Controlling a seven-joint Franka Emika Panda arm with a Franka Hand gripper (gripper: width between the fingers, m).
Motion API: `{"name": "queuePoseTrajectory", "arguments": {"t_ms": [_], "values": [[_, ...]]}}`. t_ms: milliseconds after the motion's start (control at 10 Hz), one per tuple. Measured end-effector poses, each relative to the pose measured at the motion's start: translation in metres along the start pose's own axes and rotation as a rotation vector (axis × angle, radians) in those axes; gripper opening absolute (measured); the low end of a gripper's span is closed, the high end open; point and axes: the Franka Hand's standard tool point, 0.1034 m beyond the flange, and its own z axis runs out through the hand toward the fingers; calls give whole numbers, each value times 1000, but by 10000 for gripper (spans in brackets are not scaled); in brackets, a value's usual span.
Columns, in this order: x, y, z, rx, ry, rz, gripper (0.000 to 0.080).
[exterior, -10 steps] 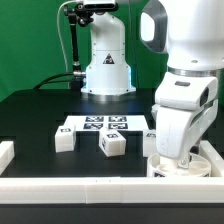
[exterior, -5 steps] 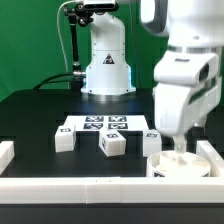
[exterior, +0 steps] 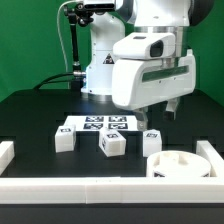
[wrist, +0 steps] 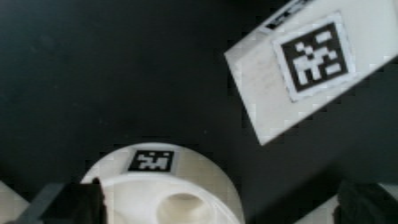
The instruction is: Assemble stool
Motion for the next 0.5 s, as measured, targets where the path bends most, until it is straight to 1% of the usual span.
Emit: {"name": "queuePoseTrajectory", "arguments": {"t_ms": [100,500], "values": [[-3,3,1,-2,-1,6,648],[-3,3,3,1,-1,60,648]]}}
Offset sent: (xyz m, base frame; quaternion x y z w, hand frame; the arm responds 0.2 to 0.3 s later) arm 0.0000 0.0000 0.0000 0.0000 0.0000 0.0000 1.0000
